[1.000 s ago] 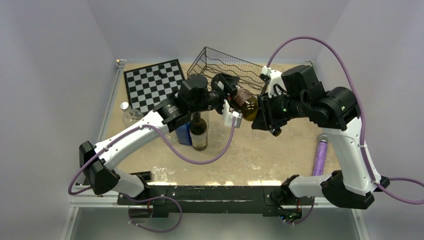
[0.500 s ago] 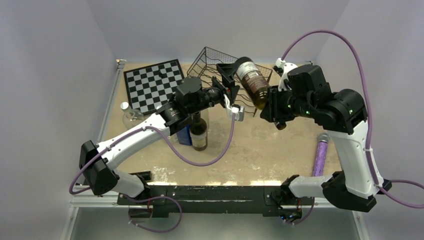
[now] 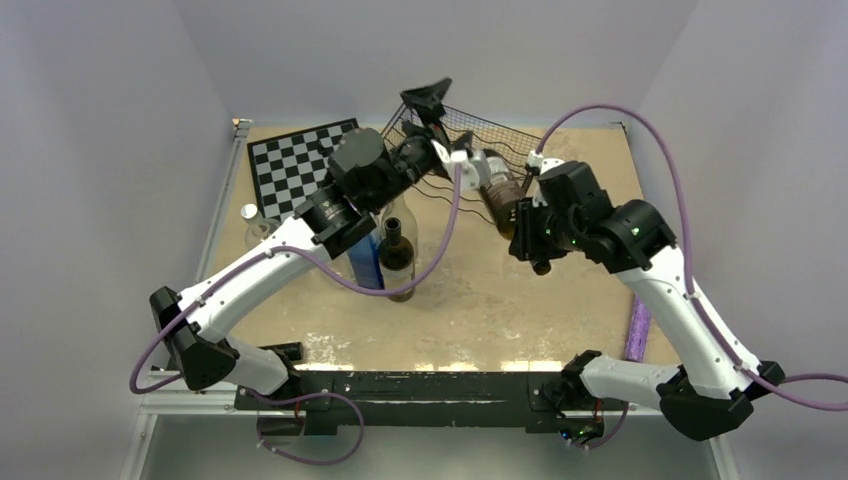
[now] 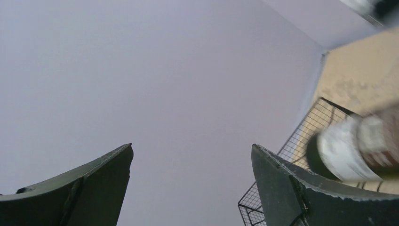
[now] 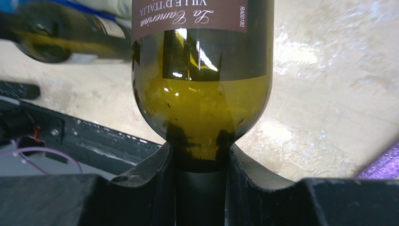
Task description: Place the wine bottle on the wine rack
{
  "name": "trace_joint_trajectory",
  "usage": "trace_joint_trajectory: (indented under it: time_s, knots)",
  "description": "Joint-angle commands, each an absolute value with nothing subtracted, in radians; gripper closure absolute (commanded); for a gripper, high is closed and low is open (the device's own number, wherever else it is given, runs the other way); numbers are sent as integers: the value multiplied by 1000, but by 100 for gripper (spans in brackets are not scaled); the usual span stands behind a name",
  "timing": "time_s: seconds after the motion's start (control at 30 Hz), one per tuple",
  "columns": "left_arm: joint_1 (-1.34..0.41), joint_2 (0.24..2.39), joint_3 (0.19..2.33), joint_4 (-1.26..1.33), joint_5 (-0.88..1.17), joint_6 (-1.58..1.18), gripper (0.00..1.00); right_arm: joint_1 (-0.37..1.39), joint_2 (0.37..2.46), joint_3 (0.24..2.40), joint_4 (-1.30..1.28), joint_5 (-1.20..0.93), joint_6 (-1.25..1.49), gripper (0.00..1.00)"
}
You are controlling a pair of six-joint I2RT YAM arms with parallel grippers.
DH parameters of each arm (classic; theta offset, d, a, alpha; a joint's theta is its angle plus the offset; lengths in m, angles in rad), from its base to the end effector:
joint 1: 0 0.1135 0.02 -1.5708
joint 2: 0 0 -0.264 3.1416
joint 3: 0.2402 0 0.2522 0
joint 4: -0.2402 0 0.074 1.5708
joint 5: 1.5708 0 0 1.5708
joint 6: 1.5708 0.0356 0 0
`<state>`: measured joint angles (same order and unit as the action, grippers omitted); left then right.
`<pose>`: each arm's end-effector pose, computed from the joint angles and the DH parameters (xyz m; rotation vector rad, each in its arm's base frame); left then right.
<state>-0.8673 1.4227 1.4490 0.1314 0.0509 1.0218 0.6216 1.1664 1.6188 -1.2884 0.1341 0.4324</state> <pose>0.2137 -0.2548 0.4582 1.1698 0.7942 0.0919 0.1519 0.1030 0.4362 -0.1665 2.4173 0.3283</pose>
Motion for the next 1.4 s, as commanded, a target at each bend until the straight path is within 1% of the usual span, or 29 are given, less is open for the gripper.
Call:
trace_joint_trajectory:
  time_s: [0.0,0.07,0.2,0.3,0.37,0.43,0.5,0.57,0.8,1.0,1.17,1.37]
  knots:
    - [-867,1403,1635,43,-126,832,1,622,1070,1439,-985,17,419,100]
    - [-867,1388,1645,29,-132,800,1,622,1065,1367,-945,9,420,100]
    - [-867,1384,1745,-137,-152,651,1,623,1059,1228,-834,14,434,100]
    - [-865,1367,1789,-211,-175,484,1,626,1047,1123,-722,98,484,100]
    - [-865,1326,1757,-184,-161,378,1,626,1021,1013,-605,118,502,100]
    - [-865,1274,1714,-143,-73,260,1,626,1015,938,-506,128,509,100]
    - [-867,1234,1657,-97,38,197,1,626,1034,905,-472,132,514,100]
    - [-868,1190,1605,-53,97,157,1,626,1048,872,-428,135,507,100]
    - [-868,1112,1529,-44,88,54,1,623,1054,735,-263,236,523,100]
    - [-868,1073,1489,-37,108,9,1,621,1097,719,-222,263,509,100]
    - [-868,1065,1487,-57,109,-32,1,618,1106,697,-197,321,536,100]
    - [-868,1082,1618,-275,14,-133,1,586,1106,659,-177,347,541,100]
